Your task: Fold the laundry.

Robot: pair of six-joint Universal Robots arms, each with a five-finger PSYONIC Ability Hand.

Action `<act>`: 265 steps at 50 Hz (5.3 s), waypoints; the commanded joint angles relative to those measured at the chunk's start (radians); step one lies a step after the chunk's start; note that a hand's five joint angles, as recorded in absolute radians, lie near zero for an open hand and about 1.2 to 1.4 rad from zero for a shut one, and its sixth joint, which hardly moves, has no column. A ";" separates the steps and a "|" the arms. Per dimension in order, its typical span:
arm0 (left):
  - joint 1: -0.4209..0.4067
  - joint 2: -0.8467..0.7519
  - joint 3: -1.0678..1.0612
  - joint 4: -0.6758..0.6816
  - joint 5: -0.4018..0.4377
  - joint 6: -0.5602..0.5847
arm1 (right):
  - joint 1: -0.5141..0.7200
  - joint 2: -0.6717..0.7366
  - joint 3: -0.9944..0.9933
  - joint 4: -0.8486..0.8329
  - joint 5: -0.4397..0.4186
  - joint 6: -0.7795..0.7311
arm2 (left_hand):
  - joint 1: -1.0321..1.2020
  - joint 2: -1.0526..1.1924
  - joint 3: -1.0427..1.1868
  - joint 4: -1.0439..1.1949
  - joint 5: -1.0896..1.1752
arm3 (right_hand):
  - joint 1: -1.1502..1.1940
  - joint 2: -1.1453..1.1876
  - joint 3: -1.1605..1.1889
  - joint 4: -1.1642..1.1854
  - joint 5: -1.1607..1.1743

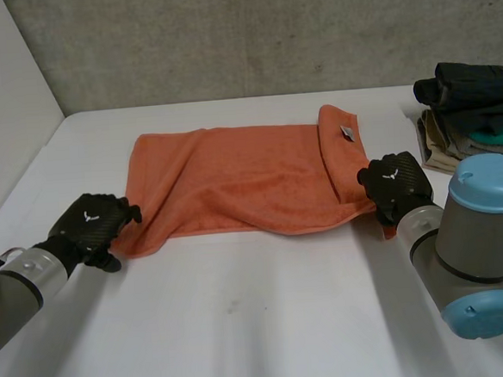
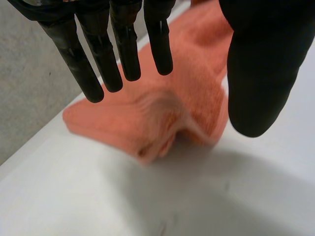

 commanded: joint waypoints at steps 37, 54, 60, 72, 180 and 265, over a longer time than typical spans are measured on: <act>0.075 0.436 0.200 -0.309 -0.089 -0.304 | -0.126 -0.319 -0.323 0.616 -0.103 -0.313 | 0.885 0.879 0.882 0.874 0.869 | 0.271 0.215 0.206 0.198 0.217; -0.014 0.042 0.391 -0.703 -0.191 0.096 | -0.160 0.050 -0.489 0.865 -0.094 -0.495 | 0.885 0.879 0.882 0.874 0.869 | 0.271 0.215 0.206 0.198 0.217; -0.087 -0.142 0.716 -0.596 -0.274 0.020 | -0.125 0.192 -0.685 0.634 0.023 -0.470 | 0.885 0.879 0.882 0.874 0.869 | 0.271 0.215 0.206 0.198 0.217; -0.084 -0.103 1.042 0.107 -0.372 -0.471 | -0.099 0.049 -0.689 -0.392 0.005 -0.123 | 0.885 0.879 0.882 0.874 0.869 | 0.271 0.215 0.206 0.198 0.217; 0.308 0.227 0.139 -0.949 -0.012 0.190 | -0.326 -0.126 -0.009 0.813 -0.146 -0.655 | 0.885 0.879 0.882 0.874 0.869 | 0.271 0.215 0.206 0.198 0.217; 0.388 0.201 0.070 -1.034 0.088 0.415 | -0.280 -0.095 -0.106 0.689 -0.252 -0.593 | 0.885 0.879 0.882 0.874 0.869 | 0.271 0.215 0.206 0.198 0.217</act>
